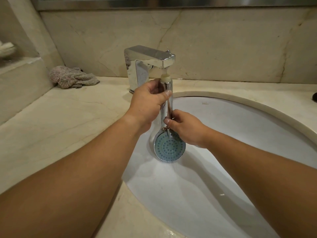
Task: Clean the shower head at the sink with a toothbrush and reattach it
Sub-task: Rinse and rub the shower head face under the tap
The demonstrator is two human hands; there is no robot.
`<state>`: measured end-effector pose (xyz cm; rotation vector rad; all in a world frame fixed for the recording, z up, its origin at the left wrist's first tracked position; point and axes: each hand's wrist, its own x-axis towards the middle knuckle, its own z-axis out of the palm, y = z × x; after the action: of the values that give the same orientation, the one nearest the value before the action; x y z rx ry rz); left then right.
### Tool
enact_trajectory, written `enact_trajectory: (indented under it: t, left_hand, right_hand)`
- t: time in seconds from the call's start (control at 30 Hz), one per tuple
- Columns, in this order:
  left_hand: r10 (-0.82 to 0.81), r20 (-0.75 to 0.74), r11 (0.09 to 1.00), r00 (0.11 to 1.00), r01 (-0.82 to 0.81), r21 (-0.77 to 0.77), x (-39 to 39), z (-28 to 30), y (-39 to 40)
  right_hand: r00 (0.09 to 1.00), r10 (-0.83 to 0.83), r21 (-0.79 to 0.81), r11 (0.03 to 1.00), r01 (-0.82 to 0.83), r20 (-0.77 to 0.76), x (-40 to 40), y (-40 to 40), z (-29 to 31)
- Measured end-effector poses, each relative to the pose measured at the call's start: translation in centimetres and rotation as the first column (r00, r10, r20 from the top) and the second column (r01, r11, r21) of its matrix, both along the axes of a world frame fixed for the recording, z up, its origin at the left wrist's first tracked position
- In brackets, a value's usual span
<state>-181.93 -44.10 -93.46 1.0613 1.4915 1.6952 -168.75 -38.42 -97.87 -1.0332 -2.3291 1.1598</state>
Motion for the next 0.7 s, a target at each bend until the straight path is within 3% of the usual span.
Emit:
enact_trajectory:
  t: [0.7]
  left_hand:
    - [-0.01, 0.008, 1.0, 1.0, 0.01, -0.002, 0.02, -0.07, 0.08]
  right_hand:
    - [0.998, -0.025, 0.016, 1.0, 0.024, 0.061, -0.1, -0.53, 0.46]
